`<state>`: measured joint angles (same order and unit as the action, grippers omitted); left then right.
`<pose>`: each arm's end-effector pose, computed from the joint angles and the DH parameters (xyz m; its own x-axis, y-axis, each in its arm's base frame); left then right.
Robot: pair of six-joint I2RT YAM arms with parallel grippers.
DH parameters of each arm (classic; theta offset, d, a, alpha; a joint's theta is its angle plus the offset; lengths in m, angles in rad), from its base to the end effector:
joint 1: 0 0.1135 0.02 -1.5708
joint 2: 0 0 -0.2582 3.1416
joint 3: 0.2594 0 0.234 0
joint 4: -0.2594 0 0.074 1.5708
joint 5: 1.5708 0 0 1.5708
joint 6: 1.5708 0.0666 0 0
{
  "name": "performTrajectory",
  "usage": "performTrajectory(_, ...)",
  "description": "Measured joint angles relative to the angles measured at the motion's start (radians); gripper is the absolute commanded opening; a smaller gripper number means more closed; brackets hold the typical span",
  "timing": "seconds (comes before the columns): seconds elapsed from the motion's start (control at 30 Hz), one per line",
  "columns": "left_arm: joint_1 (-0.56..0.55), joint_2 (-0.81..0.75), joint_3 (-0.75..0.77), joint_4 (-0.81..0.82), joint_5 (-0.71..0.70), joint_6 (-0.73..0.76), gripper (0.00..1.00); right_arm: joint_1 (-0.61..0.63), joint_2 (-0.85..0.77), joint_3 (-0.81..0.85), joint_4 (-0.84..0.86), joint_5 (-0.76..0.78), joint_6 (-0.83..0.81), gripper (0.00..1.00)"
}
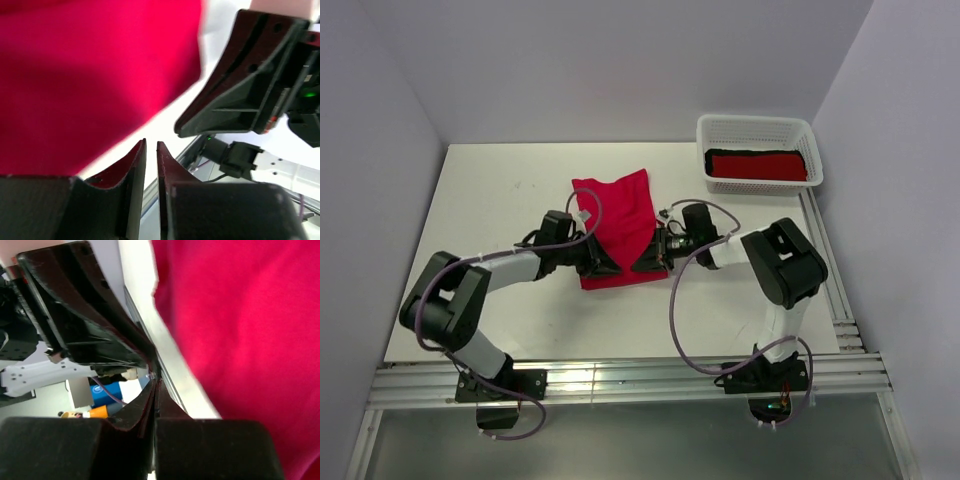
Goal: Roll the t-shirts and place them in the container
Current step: Roll the tshirt
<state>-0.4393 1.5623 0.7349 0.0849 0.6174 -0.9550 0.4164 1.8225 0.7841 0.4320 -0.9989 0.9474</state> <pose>0.2638 -0.1666 0.1591 -0.9517 -0.2882 -0.1060 -0.0762 0.5562 -0.8275 0.2894 0.1892 0.1364 -0.9951 0.0404 -0.0906 -0.0735 0.3130 0.9469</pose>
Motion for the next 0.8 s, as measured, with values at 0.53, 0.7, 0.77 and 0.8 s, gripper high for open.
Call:
performTrajectory(0.53, 0.13, 0.157, -0.093, 0.134, 0.109, 0.012, 0.19, -0.076, 0.215, 0.008, 0.124, -0.031, 0.023, 0.0)
performTrajectory(0.7, 0.13, 0.074, -0.04, 0.056, 0.1, 0.019, 0.2, -0.074, 0.159, 0.029, 0.069, -0.024, 0.033, 0.0)
performTrajectory(0.77, 0.13, 0.05, 0.008, 0.039, 0.099, 0.018, 0.2, -0.069, 0.141, 0.065, 0.053, -0.017, 0.038, 0.0)
performTrajectory(0.8, 0.13, 0.045, 0.029, 0.037, 0.097, 0.018, 0.2, -0.065, 0.135, 0.084, 0.052, -0.014, 0.04, 0.0)
